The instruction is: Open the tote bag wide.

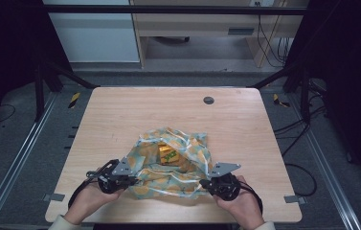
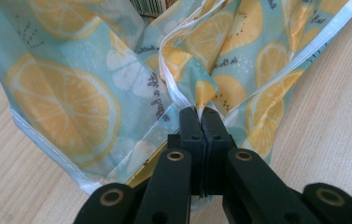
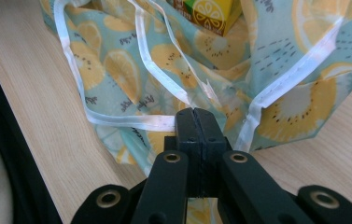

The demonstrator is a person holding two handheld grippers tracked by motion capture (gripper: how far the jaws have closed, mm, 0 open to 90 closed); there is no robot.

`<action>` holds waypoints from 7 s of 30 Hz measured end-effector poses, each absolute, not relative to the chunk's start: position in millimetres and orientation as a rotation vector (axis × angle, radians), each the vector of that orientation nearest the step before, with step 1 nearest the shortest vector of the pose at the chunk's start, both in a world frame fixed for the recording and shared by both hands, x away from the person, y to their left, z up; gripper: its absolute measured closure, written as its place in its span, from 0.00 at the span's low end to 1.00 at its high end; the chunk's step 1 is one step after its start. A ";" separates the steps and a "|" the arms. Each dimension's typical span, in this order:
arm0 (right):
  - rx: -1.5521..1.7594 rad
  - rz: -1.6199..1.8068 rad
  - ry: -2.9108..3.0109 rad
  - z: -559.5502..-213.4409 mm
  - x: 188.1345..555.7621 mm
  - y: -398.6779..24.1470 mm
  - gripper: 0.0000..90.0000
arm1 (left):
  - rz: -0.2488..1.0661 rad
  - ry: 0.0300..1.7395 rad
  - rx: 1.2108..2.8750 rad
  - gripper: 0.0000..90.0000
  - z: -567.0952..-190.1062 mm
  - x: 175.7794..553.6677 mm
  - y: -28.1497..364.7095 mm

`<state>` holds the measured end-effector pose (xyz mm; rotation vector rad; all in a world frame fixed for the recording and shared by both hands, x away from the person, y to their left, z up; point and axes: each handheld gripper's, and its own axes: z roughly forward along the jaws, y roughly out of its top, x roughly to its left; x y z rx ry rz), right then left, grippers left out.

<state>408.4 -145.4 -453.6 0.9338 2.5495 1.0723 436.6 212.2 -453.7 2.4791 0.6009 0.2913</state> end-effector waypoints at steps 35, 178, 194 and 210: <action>0.885 0.947 2.438 -397.8 470.5 -107.3 0.41 | 0.293 0.582 2.479 1.00 -454.0 434.2 209.5; 1.150 0.943 2.319 -436.4 465.9 -139.8 0.26 | 0.528 0.746 2.302 0.53 -425.4 529.1 192.4; 1.098 0.940 2.448 -449.8 464.6 -149.3 1.00 | 0.539 0.769 2.239 0.99 -417.2 540.2 181.4; 1.106 0.872 2.512 -477.5 460.8 -157.6 1.00 | 0.509 0.879 2.303 1.00 -462.1 564.5 188.1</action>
